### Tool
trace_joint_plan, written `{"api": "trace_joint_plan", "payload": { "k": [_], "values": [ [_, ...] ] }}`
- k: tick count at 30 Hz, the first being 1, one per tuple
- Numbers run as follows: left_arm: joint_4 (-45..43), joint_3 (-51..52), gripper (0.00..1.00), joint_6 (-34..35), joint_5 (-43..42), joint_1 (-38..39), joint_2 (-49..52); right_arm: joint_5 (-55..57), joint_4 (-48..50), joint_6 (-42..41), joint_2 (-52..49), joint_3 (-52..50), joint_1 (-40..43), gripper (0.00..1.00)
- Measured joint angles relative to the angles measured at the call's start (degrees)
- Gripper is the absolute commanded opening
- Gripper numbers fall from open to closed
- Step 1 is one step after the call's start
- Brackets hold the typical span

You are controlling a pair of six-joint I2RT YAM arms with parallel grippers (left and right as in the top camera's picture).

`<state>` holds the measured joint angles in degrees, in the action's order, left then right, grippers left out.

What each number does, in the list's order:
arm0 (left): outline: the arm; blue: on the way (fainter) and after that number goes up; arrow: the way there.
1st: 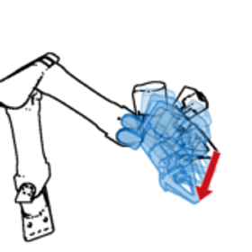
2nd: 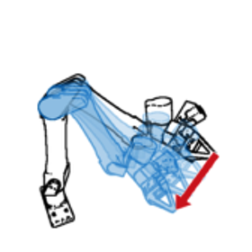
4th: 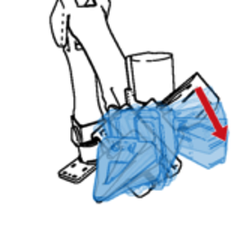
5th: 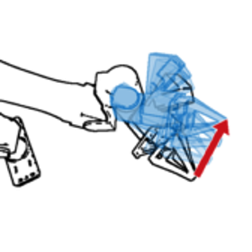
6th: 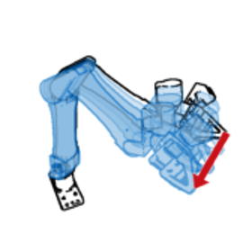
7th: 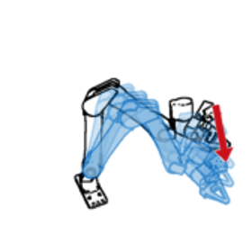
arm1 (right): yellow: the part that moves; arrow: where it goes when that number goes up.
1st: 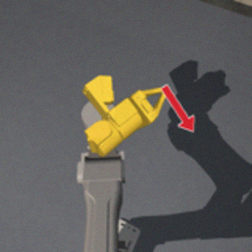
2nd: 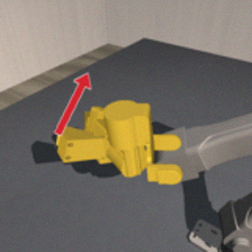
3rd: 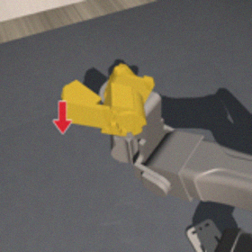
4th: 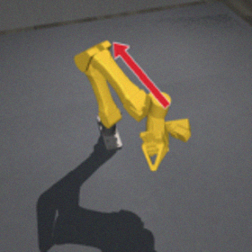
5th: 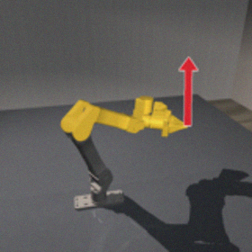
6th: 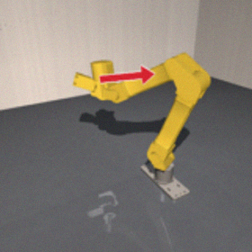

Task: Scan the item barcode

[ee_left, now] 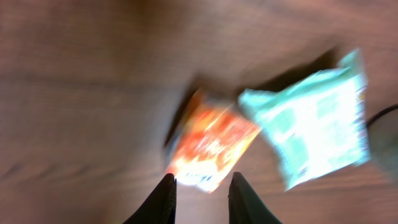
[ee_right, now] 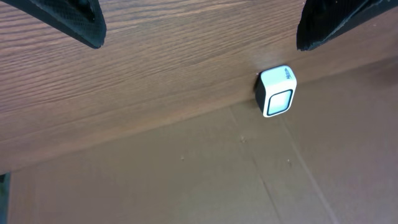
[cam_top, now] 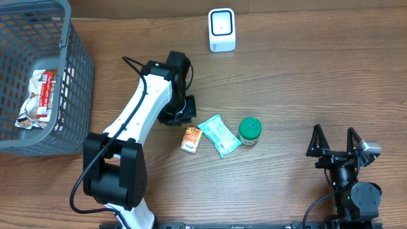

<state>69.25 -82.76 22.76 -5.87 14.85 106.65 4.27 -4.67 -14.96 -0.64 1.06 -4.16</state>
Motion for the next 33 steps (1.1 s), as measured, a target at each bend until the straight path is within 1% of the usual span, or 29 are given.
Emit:
{"api": "trace_joint_plan", "payload": {
  "k": [3,6,12,16,21,26,33],
  "values": [
    [3.19,0.17,0.19,-0.94,2.32,0.0,0.0,0.0,0.0,0.02,0.0,0.0,0.0,1.0],
    [3.17,1.55,0.19,-1.38,4.2,0.0,0.0,0.0,0.0,0.02,0.02,0.0,0.0,1.0],
    [-4.39,9.14,0.2,-1.31,6.32,0.0,0.0,0.02,0.04,0.0,0.02,0.0,0.0,1.0],
    [-8.9,14.21,0.18,-1.03,6.54,0.0,0.02,0.02,0.02,0.0,0.0,0.0,0.0,1.0],
    [-10.69,17.46,0.17,-0.63,3.98,0.0,0.02,0.02,0.0,0.0,0.0,0.0,0.0,1.0],
    [-10.91,17.59,0.17,-0.68,0.0,0.04,0.02,0.02,-0.02,0.0,0.02,0.0,0.0,1.0],
    [-13.92,17.59,0.18,-0.68,-1.75,0.66,0.02,0.0,-0.02,0.02,0.0,0.0,0.0,1.0]
  ]
}}
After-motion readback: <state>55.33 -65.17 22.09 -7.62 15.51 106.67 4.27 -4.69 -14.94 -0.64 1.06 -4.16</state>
